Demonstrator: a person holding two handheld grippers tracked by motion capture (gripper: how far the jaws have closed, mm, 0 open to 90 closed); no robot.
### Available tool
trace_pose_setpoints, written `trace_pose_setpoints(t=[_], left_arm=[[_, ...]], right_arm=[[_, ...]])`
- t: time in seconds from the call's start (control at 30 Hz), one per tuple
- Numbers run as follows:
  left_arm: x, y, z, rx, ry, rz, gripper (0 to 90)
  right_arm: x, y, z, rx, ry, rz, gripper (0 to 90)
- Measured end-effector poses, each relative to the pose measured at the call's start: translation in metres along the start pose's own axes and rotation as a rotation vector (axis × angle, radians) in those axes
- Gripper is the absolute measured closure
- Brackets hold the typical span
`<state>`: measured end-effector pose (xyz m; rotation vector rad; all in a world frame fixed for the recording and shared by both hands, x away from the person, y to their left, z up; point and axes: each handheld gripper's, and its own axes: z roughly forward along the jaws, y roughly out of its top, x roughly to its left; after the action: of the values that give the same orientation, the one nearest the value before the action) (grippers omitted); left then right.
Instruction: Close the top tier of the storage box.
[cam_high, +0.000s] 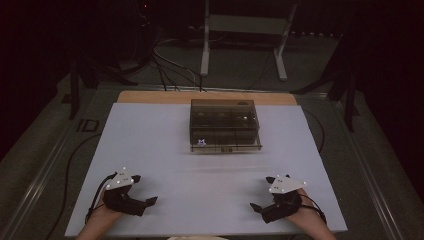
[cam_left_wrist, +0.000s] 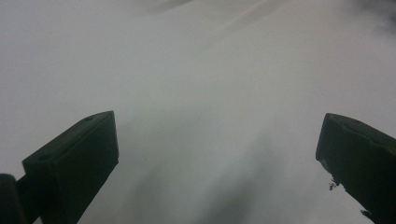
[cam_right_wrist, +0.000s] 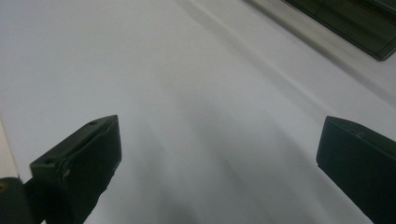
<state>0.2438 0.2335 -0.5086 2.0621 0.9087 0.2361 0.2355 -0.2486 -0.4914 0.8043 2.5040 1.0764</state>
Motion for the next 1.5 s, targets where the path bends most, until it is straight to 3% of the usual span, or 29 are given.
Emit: trace_pose_setpoints(t=[0.8,1.5], left_arm=[[-0.001,0.002,0.000,-0.005,-0.004,0.001,0.1],[-0.001,0.002,0.000,-0.008,-0.007,0.004,0.1]], right_arm=[[-0.003,0.030,-0.027,-0.069,-0.049,0.012,0.8],[-0.005,0.064,-0.021,-0.116,-0.106,-0.004,0.9]])
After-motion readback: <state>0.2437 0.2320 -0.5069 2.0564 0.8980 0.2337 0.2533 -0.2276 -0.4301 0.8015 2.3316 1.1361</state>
